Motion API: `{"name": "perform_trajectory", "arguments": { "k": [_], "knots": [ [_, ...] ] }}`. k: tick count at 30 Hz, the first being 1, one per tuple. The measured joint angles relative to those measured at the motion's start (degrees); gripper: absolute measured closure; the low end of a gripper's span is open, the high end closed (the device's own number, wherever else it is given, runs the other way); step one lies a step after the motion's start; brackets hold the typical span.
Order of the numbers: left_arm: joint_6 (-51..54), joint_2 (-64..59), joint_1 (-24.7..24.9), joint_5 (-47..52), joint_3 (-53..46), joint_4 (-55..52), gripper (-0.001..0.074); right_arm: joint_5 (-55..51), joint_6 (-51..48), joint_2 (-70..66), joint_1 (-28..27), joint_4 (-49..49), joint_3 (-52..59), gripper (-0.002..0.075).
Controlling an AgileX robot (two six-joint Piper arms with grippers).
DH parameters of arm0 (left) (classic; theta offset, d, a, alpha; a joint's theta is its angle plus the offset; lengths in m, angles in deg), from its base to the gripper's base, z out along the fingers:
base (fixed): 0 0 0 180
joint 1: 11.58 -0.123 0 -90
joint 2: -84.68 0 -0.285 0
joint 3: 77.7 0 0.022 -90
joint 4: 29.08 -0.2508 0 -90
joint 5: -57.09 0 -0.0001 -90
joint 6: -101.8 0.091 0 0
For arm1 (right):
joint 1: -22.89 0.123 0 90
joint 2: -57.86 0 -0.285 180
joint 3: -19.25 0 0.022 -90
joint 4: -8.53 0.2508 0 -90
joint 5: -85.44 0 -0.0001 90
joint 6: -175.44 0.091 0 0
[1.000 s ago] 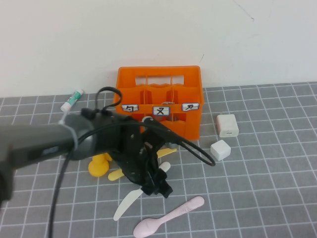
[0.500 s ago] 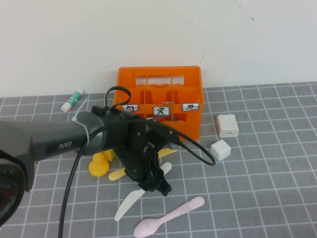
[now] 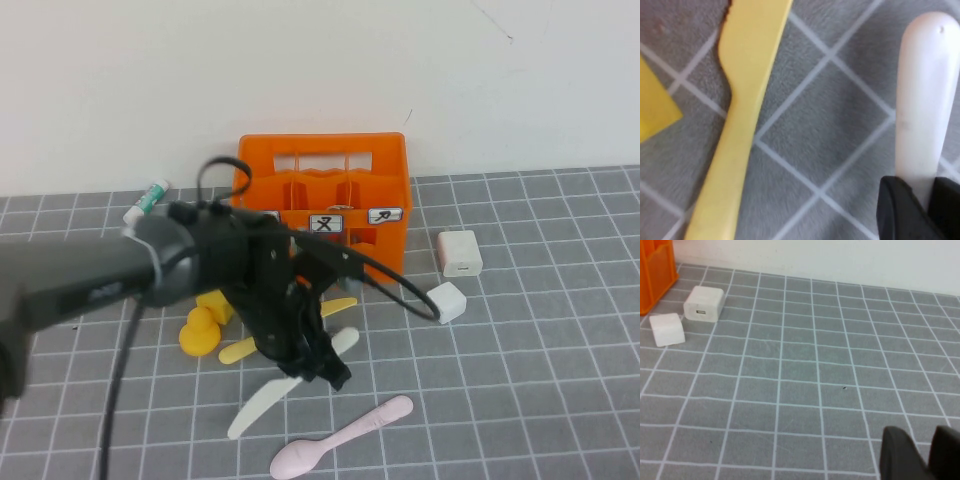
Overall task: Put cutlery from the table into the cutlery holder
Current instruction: Pick up the knife, then place the knife on the box
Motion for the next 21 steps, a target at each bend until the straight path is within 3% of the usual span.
{"name": "perform_trajectory", "arguments": {
  "k": [6,11,21],
  "knots": [
    [0.22,6.87,0.0,1.07,-1.07,0.03,0.0645,0.0,0.0,0.0,0.0,0.0,0.0,0.0581],
    [0.35,14.13,0.0,-4.09,-6.47,0.96,0.0645,0.0,0.0,0.0,0.0,0.0,0.0,0.0581],
    [2.06,25.16,-1.6,-31.95,-17.05,6.02,0.0645,0.0,0.0,0.0,0.0,0.0,0.0,0.0581]
  ]
}}
